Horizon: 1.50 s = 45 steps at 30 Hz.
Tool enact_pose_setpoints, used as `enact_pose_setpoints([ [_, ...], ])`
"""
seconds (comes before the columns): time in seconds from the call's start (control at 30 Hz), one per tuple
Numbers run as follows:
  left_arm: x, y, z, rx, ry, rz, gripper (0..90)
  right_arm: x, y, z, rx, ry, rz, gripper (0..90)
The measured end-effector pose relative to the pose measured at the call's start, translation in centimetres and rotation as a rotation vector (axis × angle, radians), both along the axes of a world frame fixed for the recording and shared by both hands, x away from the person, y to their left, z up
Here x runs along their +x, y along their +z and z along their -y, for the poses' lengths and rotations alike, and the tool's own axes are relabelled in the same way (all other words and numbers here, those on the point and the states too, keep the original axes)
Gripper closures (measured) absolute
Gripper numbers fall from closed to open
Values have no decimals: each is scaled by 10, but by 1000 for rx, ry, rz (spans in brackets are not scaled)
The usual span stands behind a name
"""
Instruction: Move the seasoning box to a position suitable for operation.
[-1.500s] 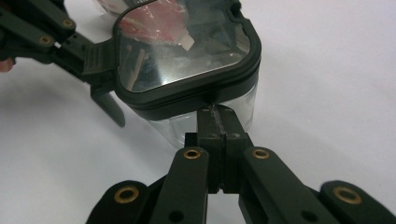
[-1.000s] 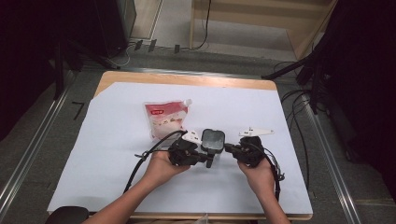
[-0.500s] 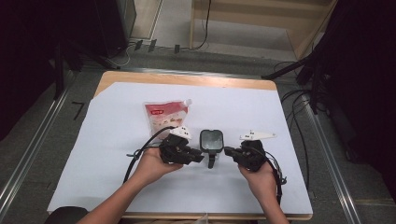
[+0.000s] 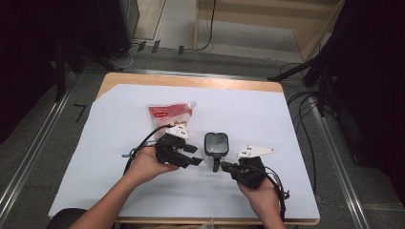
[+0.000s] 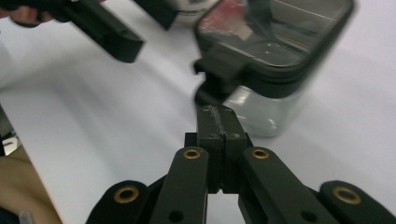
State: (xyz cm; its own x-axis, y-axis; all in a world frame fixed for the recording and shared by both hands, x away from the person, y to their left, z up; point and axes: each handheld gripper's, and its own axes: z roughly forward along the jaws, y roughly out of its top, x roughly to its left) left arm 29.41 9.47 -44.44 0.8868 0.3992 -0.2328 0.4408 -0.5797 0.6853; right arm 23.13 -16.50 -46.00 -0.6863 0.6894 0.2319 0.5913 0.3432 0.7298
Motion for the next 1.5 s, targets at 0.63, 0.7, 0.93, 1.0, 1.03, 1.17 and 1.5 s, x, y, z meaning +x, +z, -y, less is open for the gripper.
enact_pose_setpoints([
  [0.63, -2, 1, -10, -36, -7, -14, 454, 6, -16, -37, 11, 38, -14, 896],
  [0.7, -3, 0, -11, -40, 0, -10, 451, 7, -16, -39, 7, 46, -17, 896],
  [0.93, -3, 1, -14, -18, 12, 0, 439, 9, -17, -39, -3, 45, -24, 900],
  [1.0, -2, 1, -14, -17, 14, 7, 438, 9, -17, -38, -5, 44, -28, 900],
  [1.03, -2, 1, -14, -7, 12, 10, 438, 9, -17, -37, -7, 40, -27, 900],
  [1.17, -1, 0, -12, 6, 12, 11, 437, 11, -17, -31, -4, 25, -35, 900],
  [1.5, 4, -1, -6, -2, 4, 16, 428, 10, -19, -21, -7, -13, -61, 900],
])
